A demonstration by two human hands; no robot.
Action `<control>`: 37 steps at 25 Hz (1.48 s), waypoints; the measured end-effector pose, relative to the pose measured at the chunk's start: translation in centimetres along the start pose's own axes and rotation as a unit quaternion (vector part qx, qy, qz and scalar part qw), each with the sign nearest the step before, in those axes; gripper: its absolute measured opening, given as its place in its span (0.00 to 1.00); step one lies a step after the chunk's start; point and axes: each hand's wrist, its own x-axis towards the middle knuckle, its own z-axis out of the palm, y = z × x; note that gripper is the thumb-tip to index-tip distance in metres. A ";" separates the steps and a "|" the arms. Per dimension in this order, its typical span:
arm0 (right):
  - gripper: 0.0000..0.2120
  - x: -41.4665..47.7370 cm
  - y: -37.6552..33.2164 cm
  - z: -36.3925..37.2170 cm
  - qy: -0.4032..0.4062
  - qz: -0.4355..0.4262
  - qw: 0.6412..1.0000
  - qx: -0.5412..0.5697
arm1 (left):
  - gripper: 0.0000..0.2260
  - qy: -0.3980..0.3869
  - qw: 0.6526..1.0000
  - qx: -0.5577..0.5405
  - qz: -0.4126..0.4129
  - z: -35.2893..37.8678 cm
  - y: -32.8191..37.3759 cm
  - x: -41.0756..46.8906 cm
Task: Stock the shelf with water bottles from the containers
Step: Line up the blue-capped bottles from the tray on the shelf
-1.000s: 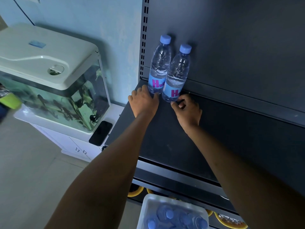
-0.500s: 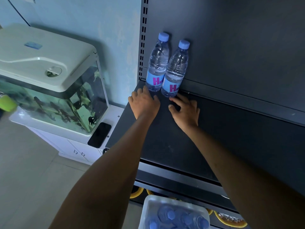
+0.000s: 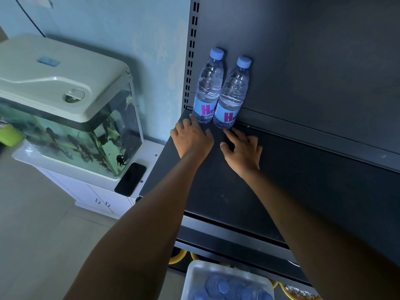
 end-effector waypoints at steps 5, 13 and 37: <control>0.28 -0.3 0.2 -0.7 -0.002 -0.009 0.998 0.056 | 0.35 -0.003 0.996 -0.091 -0.006 -0.7 -0.3 -0.4; 0.31 -4.6 1.1 -1.7 -0.040 -0.117 0.981 0.148 | 0.35 -0.033 0.959 -0.266 0.095 -2.1 -0.7 -9.5; 0.28 -47.1 15.7 13.6 -0.175 0.036 0.980 0.091 | 0.24 -0.228 0.973 -0.031 0.003 10.4 -13.1 -50.3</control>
